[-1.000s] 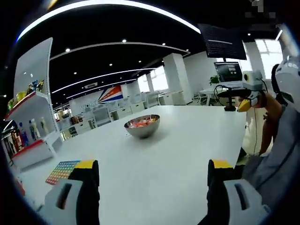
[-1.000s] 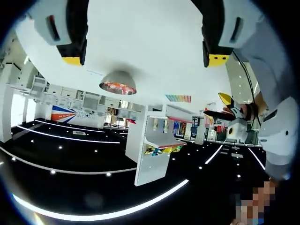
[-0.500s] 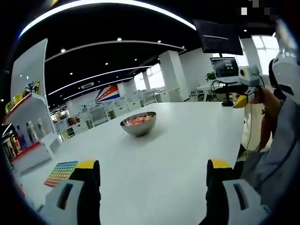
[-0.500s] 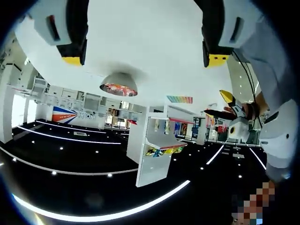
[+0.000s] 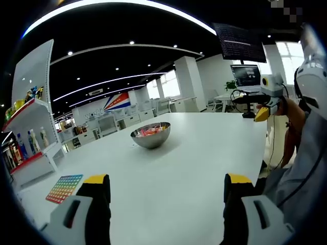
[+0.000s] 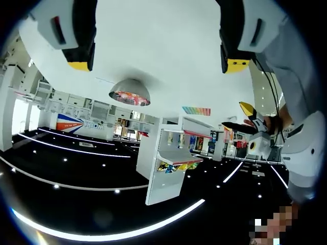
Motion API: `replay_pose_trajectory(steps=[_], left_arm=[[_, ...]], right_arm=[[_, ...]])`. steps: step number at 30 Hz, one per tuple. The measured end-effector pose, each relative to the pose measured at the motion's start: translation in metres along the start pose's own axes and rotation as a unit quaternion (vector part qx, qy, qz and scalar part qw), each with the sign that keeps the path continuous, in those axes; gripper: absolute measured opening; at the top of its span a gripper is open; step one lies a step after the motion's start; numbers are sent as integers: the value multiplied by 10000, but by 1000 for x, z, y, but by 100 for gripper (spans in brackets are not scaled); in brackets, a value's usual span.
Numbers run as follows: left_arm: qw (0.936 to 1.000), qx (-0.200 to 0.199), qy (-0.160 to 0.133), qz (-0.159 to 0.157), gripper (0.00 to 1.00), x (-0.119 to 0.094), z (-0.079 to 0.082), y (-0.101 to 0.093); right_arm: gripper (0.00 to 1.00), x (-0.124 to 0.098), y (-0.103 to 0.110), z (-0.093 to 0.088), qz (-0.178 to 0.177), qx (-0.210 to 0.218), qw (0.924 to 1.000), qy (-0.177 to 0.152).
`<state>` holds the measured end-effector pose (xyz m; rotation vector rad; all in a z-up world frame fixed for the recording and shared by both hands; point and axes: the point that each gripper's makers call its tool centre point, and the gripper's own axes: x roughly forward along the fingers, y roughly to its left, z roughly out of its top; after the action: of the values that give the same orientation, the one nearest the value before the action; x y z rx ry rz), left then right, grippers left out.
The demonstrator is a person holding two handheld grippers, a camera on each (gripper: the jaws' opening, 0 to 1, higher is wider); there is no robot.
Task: Pick up the marshmallows scattered on the table and place them into the bowl on the table
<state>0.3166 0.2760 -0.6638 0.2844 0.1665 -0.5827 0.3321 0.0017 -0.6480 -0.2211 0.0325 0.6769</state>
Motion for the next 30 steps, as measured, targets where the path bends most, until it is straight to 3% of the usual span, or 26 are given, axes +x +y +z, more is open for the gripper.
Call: replay_pose_trajectory(steps=[3, 17, 30], left_arm=[[10000, 19, 20, -1, 91, 1, -1, 0], [9999, 77, 133, 19, 90, 4, -5, 1], [9999, 50, 118, 64, 89, 2, -3, 5]], right_arm=[[96, 1, -2, 4, -62, -107, 9999, -111], [95, 2, 0, 1, 6, -146, 9999, -26], [96, 6, 9, 0, 266, -142, 9995, -3]])
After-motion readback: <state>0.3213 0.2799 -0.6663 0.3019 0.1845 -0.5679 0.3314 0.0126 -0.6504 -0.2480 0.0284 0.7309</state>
